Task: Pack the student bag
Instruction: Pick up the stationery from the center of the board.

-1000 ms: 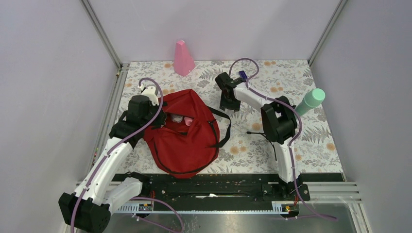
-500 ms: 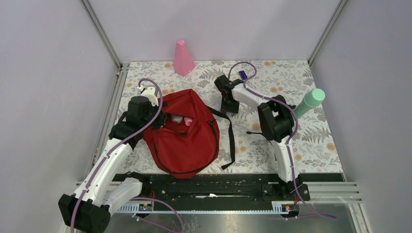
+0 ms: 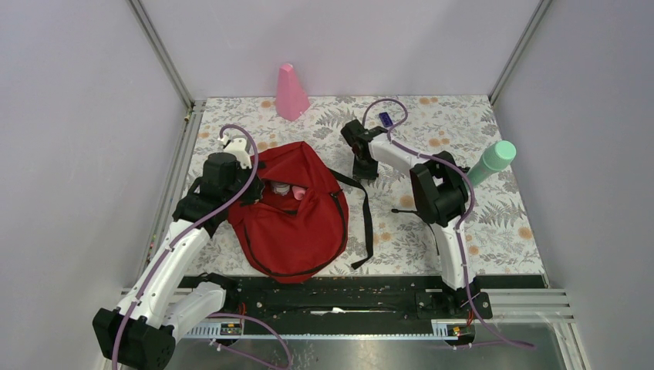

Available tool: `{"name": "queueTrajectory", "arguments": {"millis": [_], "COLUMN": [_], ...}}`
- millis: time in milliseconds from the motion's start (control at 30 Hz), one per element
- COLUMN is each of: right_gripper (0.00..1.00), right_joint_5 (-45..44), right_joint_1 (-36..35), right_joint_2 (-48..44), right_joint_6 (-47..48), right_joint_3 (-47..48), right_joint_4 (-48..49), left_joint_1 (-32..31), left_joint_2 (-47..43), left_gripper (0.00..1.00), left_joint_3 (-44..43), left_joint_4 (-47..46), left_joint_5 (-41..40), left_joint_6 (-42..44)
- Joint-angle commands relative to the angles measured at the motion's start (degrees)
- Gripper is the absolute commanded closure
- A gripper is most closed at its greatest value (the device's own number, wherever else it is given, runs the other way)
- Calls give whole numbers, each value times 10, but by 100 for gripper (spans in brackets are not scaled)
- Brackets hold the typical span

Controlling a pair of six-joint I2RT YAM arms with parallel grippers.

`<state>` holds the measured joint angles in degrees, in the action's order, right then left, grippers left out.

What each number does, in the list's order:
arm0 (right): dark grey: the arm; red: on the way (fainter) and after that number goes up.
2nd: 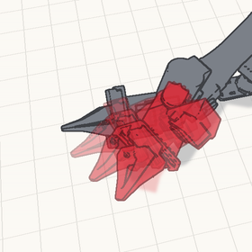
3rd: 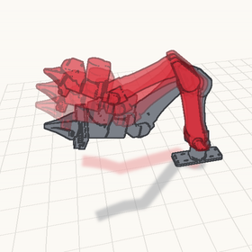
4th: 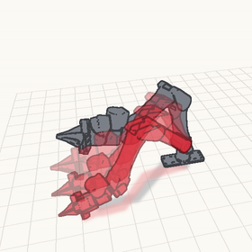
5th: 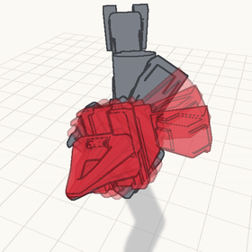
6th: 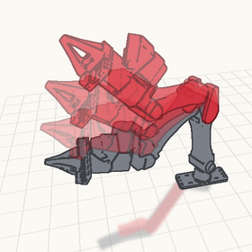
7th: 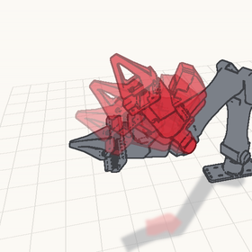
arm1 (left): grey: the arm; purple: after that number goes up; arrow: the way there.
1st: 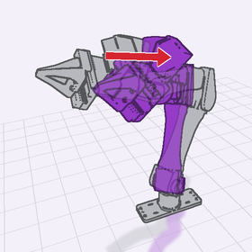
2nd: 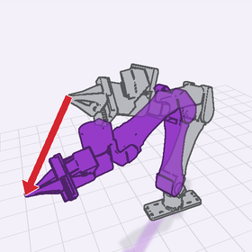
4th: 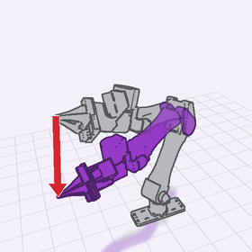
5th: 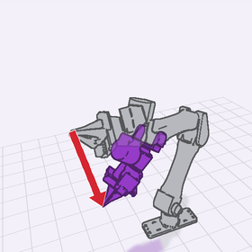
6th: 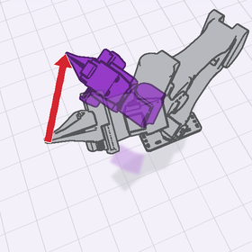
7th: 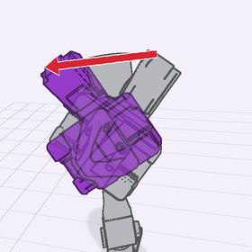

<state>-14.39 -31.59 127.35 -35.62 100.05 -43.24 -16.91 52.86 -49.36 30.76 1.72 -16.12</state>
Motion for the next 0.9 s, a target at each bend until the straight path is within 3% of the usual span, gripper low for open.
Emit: {"name": "queueTrajectory", "arguments": {"millis": [0,200,467,867], "right_gripper": [86,86,85,65], "right_joint_5": [0,10,-17,-7], "right_joint_1": [1,-4,-64,-71], "right_joint_2": [-59,-134,-198,-180], "right_joint_6": [9,13,-4,-11], "right_joint_3": [-43,-154,-267,-292], "right_joint_4": [-18,-19,-1,43], "left_joint_1": [5,5,5,5], "left_joint_2": [-24,-20,-15,-12], "left_gripper": [100,100,100,100], "left_joint_3": [-9,-9,-8,-7], "left_joint_4": [-54,-54,-56,-57], "left_joint_5": [-10,-9,-1,-1], "left_joint_6": [-5,-5,-8,-8]}}
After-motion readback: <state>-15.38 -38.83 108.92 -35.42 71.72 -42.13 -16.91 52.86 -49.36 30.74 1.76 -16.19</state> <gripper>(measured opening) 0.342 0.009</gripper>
